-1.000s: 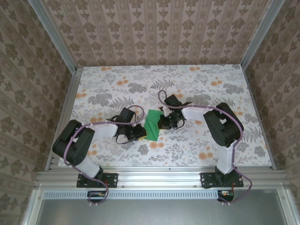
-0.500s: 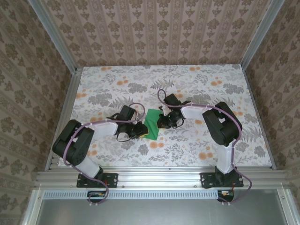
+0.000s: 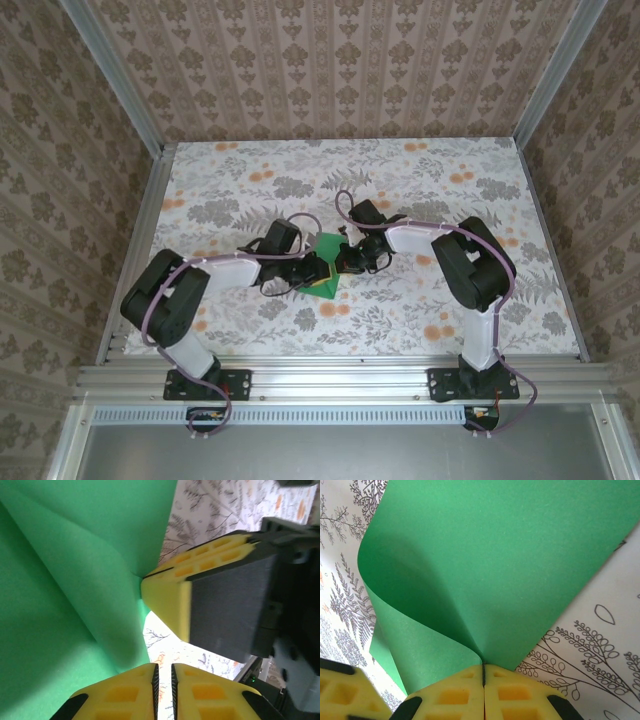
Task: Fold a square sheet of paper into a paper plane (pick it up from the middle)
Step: Fold the triangle a second time at the center of the table.
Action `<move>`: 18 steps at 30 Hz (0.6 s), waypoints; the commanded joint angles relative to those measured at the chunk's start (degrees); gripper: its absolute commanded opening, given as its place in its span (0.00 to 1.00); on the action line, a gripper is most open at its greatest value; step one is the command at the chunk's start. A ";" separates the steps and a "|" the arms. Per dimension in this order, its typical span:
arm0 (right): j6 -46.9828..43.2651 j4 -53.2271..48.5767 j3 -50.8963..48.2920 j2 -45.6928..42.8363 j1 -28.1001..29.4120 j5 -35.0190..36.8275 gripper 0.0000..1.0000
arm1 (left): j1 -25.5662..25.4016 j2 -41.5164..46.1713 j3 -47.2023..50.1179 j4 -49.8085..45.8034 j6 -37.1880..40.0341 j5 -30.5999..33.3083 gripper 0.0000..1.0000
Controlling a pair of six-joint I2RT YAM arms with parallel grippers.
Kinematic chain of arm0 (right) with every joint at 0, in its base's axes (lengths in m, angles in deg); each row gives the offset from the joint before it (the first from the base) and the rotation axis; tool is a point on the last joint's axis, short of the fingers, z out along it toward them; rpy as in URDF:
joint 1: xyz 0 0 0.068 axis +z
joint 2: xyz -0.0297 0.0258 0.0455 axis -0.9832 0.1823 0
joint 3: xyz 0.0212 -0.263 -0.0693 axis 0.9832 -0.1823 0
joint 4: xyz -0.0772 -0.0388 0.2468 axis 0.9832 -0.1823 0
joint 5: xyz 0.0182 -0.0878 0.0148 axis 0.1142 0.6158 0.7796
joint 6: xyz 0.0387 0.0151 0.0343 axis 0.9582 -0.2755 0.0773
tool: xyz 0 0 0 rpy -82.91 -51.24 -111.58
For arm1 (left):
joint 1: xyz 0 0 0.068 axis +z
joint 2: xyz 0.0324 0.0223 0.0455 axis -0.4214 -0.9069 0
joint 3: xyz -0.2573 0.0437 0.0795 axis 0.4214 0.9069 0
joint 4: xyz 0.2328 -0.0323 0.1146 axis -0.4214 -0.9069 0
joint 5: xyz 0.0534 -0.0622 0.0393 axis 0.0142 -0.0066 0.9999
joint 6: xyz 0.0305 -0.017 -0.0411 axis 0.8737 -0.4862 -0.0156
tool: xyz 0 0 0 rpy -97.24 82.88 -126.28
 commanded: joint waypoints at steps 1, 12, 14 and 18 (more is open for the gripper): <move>-0.42 -3.91 0.43 2.72 -0.02 2.61 0.08 | -0.78 -1.89 -1.95 1.50 -1.11 -1.26 0.16; -0.05 -3.63 0.36 3.05 -0.03 2.27 0.20 | -0.88 -3.93 -1.94 1.44 -1.11 -0.72 0.14; 0.06 -3.54 0.36 3.09 -0.06 2.23 0.23 | -0.89 -4.20 -1.79 1.51 -1.19 -0.59 0.14; 0.11 -3.54 0.34 3.28 -0.11 2.18 0.28 | -0.89 -4.29 -1.69 1.59 -1.41 -0.22 0.14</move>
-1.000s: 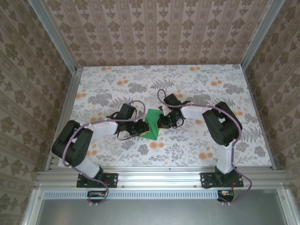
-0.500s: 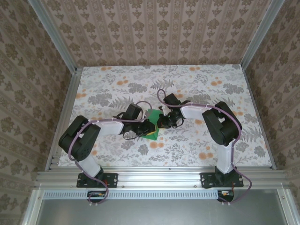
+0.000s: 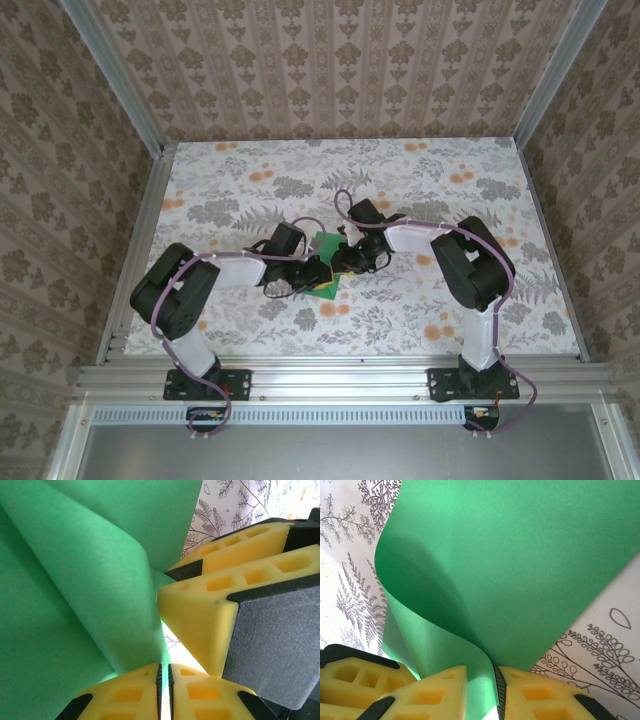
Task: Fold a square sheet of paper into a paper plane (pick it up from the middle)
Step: Fold the triangle a second time at the center of the table.
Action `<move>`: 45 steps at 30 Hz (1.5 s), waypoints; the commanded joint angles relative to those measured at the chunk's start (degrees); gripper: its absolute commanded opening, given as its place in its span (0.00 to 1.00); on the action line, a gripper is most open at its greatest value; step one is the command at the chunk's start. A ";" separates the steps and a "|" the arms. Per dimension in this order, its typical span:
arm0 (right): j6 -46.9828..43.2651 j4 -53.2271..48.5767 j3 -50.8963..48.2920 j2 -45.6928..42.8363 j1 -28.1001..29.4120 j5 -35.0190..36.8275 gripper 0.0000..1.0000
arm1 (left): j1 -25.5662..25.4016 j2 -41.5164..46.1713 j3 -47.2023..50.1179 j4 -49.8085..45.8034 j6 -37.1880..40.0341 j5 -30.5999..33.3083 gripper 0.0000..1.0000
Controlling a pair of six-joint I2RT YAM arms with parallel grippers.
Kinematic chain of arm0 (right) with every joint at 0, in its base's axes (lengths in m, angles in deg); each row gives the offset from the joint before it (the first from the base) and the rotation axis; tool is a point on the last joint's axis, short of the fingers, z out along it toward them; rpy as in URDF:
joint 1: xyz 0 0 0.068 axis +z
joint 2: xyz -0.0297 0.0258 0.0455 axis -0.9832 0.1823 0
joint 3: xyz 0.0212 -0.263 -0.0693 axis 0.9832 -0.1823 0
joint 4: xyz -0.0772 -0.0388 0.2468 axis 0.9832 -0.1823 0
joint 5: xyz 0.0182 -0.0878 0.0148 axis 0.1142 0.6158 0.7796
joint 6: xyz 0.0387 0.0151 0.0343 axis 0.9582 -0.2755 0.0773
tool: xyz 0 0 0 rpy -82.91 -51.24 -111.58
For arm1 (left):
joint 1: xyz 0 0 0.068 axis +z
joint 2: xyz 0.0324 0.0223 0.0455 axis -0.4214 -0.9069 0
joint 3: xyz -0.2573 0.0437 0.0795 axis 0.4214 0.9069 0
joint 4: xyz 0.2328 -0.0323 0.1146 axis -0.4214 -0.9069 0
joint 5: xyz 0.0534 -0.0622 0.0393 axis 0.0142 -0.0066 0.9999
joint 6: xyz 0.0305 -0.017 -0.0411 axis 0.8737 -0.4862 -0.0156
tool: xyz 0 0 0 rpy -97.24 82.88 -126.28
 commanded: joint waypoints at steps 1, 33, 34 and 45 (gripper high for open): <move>0.14 -3.12 -0.40 2.85 -0.07 2.91 0.29 | -0.14 -1.00 -1.18 0.70 -0.57 0.17 0.14; 10.42 3.58 -4.81 3.46 -2.79 -0.90 0.31 | -0.23 -2.07 -0.49 0.81 -2.07 2.56 0.06; 10.52 3.56 -4.88 3.43 -2.82 -0.82 0.31 | -0.19 -2.04 -0.48 0.82 -2.14 2.57 0.06; 11.05 2.70 -4.87 4.05 -2.79 0.00 0.28 | -0.75 -2.04 0.26 4.10 -5.39 2.48 0.04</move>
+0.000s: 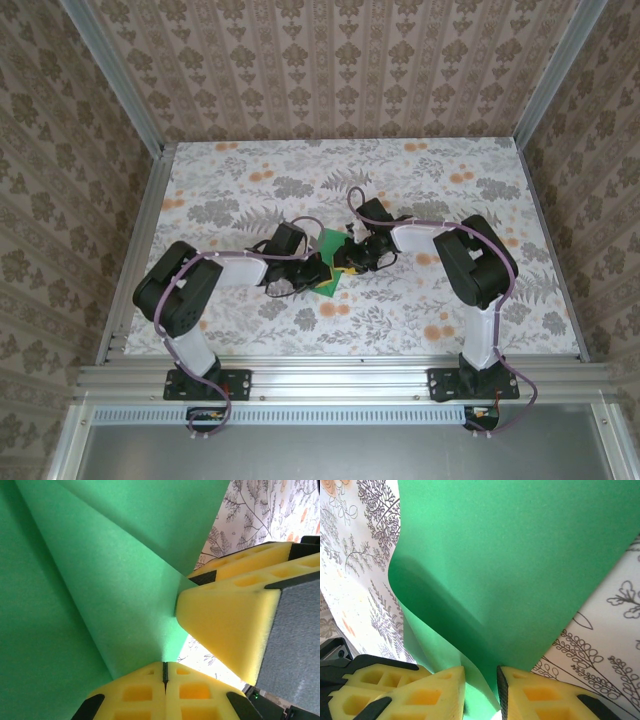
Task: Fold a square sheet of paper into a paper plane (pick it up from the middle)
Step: Fold the triangle a second time at the center of the table.
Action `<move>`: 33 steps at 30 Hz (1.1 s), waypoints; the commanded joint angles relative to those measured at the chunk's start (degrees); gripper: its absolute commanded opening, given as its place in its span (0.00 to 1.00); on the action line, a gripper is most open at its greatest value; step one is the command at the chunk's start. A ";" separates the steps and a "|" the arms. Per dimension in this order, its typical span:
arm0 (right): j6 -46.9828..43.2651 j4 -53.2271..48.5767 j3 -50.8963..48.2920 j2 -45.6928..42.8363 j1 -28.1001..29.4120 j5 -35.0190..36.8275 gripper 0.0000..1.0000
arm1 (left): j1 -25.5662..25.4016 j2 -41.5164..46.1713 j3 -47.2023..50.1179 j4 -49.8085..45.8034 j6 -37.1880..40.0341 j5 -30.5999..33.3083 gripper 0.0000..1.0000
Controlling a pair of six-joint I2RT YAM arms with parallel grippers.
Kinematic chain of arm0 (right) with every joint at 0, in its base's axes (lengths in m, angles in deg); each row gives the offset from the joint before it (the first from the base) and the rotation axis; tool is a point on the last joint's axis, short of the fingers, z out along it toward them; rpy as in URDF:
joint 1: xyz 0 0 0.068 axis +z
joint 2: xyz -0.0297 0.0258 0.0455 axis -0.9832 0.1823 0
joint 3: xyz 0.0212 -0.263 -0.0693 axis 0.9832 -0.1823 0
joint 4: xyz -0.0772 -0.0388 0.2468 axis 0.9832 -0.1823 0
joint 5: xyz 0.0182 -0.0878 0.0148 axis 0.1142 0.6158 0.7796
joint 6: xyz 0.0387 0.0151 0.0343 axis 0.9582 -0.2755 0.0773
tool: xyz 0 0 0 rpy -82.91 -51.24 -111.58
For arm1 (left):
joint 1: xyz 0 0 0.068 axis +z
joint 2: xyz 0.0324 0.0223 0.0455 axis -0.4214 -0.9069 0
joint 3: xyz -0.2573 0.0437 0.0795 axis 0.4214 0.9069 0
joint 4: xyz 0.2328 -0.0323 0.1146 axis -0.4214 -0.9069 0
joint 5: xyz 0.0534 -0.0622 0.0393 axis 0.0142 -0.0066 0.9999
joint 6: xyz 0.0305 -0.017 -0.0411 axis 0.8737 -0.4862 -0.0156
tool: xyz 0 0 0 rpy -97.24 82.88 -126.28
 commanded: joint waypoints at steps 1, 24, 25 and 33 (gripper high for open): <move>1.04 -2.97 -2.12 3.89 -0.17 5.55 0.28 | -0.72 -0.87 0.27 1.73 -1.80 0.45 0.04; -1.26 -4.23 -1.06 4.56 -0.13 6.19 0.09 | -0.57 1.29 0.97 1.41 -2.28 0.84 0.01; -1.46 -4.45 -1.00 4.58 -0.13 6.38 0.08 | -0.39 2.18 1.14 0.86 -1.94 0.89 0.03; -1.84 -4.34 -0.64 4.70 -0.13 6.02 0.10 | 1.96 6.55 5.40 -3.06 -0.01 3.05 0.10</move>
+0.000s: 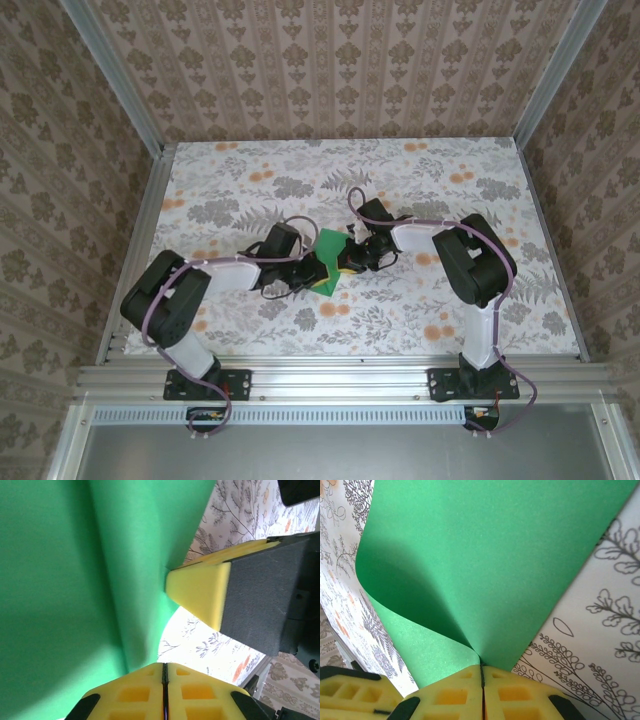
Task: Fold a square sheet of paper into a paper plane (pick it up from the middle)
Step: Fold the triangle a second time at the center of the table.
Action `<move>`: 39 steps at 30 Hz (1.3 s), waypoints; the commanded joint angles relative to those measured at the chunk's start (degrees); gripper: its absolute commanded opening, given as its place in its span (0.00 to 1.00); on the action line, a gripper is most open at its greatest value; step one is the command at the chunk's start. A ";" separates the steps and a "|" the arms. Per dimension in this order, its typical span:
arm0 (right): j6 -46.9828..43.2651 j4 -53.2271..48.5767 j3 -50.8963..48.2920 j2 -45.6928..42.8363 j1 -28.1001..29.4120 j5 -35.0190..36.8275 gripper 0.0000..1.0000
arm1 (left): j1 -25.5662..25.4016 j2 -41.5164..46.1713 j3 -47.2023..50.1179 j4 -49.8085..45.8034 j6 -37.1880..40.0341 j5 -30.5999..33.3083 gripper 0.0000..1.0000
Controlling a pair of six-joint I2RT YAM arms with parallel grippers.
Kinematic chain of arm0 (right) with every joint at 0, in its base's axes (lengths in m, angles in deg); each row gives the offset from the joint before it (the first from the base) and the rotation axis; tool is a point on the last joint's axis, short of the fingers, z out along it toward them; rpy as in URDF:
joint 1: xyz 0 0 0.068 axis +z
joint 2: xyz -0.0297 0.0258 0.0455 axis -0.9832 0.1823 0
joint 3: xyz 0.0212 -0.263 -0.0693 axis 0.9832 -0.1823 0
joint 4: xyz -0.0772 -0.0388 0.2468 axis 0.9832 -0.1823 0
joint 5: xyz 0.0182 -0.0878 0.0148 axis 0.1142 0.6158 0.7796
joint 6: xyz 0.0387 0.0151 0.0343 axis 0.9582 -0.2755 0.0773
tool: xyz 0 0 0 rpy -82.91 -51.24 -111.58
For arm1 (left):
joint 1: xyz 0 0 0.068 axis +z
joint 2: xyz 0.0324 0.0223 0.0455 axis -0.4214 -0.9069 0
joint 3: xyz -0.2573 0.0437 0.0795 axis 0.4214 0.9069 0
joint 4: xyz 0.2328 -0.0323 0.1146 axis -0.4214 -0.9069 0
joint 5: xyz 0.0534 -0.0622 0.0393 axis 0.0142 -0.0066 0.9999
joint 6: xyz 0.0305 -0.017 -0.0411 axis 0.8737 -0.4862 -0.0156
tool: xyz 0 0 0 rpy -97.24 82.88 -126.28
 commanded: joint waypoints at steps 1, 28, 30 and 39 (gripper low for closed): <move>-0.68 -3.76 -0.75 3.96 0.25 5.58 0.10 | 1.06 0.68 2.15 -2.48 1.41 1.26 0.11; -9.58 -6.74 4.43 -0.29 1.23 4.07 0.08 | -0.27 -3.88 -5.17 -22.37 11.30 7.12 0.00; -9.79 -6.50 4.68 -0.42 1.22 3.56 0.07 | -0.40 -4.06 -5.40 -22.55 11.47 7.12 0.00; -10.23 -5.83 6.23 -0.13 1.63 1.11 0.07 | -0.63 -4.32 -5.93 -22.99 12.05 6.94 0.00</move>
